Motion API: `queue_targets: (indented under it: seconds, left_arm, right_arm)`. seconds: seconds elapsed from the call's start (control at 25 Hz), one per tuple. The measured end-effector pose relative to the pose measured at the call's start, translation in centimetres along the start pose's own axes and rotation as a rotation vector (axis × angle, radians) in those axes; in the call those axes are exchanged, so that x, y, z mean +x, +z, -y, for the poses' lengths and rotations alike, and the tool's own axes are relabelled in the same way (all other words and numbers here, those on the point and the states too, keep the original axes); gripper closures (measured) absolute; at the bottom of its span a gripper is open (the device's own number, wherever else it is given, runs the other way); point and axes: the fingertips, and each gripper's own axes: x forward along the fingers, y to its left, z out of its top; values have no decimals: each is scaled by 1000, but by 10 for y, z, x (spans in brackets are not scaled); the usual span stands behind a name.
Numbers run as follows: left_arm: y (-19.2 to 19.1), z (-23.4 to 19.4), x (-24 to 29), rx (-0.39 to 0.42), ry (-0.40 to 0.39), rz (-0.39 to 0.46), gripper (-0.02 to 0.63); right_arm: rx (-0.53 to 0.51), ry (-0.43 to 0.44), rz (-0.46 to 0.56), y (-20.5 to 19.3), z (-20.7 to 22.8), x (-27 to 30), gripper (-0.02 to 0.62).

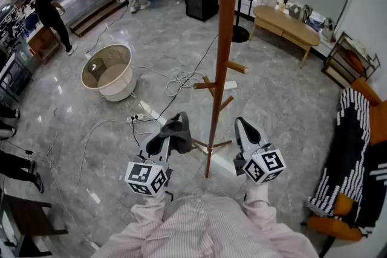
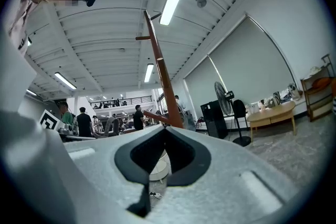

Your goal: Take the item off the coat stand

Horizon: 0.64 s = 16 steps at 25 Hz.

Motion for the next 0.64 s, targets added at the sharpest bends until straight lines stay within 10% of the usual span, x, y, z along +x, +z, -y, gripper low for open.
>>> queue_targets:
  seconds: [0.64]
  left_arm:
    - [-2,-6,2,0,10,-11,586]
  right_arm:
    - [0,-20,2,-2,6,0,591]
